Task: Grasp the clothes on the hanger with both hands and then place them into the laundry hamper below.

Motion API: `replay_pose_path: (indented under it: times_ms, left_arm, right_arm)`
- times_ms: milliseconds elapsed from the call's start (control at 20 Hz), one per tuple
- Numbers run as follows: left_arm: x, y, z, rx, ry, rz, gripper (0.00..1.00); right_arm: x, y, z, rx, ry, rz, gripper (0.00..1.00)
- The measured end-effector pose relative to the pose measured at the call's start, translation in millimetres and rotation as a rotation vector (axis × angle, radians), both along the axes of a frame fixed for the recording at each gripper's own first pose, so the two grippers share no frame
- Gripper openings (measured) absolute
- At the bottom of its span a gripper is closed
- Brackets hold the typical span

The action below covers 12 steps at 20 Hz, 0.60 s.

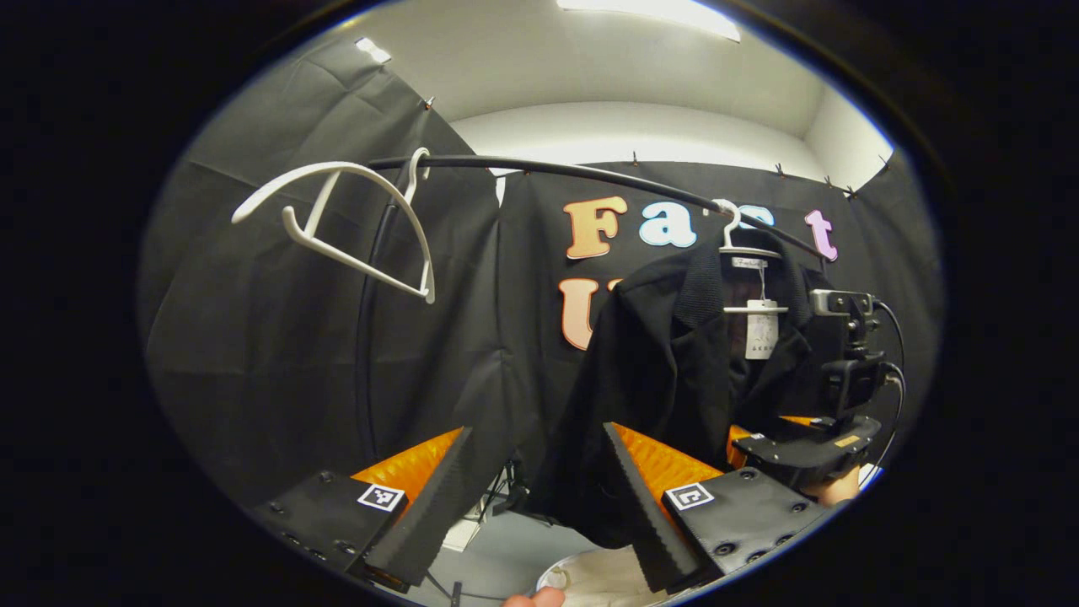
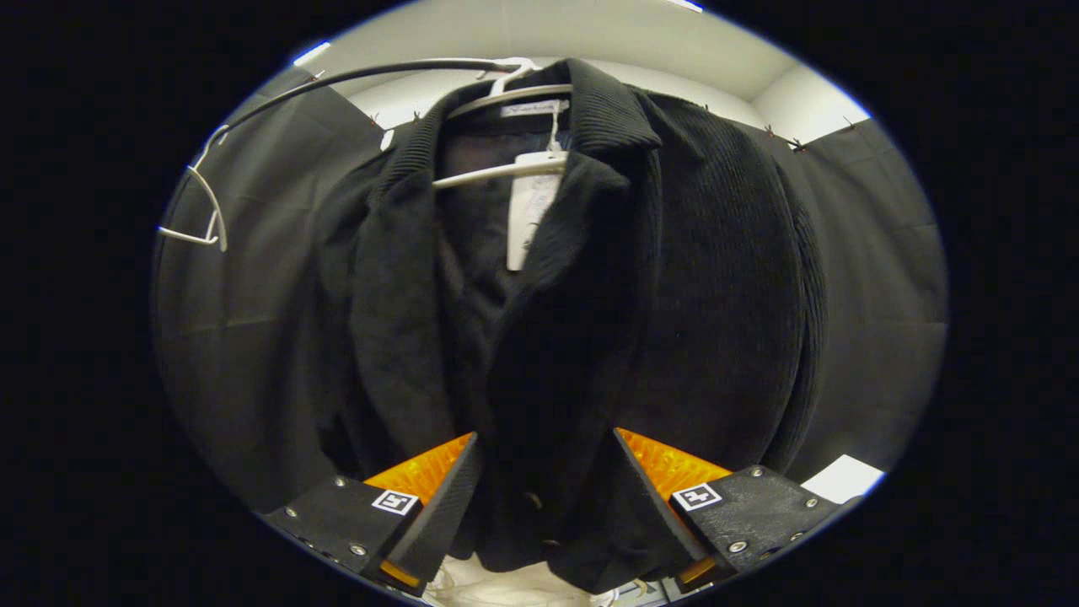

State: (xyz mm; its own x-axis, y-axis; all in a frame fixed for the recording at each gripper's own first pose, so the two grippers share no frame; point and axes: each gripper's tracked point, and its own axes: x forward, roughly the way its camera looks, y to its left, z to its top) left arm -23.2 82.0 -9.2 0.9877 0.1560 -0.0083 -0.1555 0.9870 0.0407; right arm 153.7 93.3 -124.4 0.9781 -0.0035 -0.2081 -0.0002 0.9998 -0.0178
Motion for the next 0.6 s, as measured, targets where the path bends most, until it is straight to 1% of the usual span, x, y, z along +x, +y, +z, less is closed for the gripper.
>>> replay_pose_path:
  times_ms: [100, 200, 350, 400, 450, 500, 550, 600]
  left_arm:
    - [3.1, 6.9, -3.6, -0.007, 0.008, 0.015, 0.93]
    - [4.8, 7.9, -6.1, -0.008, 0.016, 0.011, 0.93]
    - [6.0, 9.3, -2.0, 0.003, 0.005, 0.008, 0.93]
    - [6.5, 9.2, -2.3, 0.006, 0.002, 0.008, 0.93]
    - [6.8, 9.9, -1.9, 0.008, 0.000, 0.008, 0.97]
    - [6.5, 10.1, -2.6, 0.009, -0.001, 0.008, 0.97]
    - [7.4, 10.8, -3.6, 0.010, 0.000, 0.009, 0.97]
    - [8.2, 12.2, -5.5, 0.012, 0.002, 0.011, 0.93]
  right_arm:
    - [1.1, -1.4, 3.1, -0.065, -0.035, -0.014, 0.93]
    - [8.4, 0.4, 2.3, -0.071, -0.026, -0.029, 0.93]
    - [27.0, -18.8, 6.4, -0.065, -0.027, -0.109, 0.94]
    - [32.3, -25.8, 6.1, -0.065, -0.021, -0.134, 0.99]
    - [35.7, -34.8, 5.4, -0.065, -0.014, -0.165, 0.99]
    - [36.4, -43.7, 6.7, -0.066, -0.014, -0.193, 0.88]
    - [37.0, -52.8, 9.8, -0.071, -0.022, -0.219, 0.99]
    - [36.1, -59.4, 12.2, -0.077, -0.028, -0.232, 0.87]
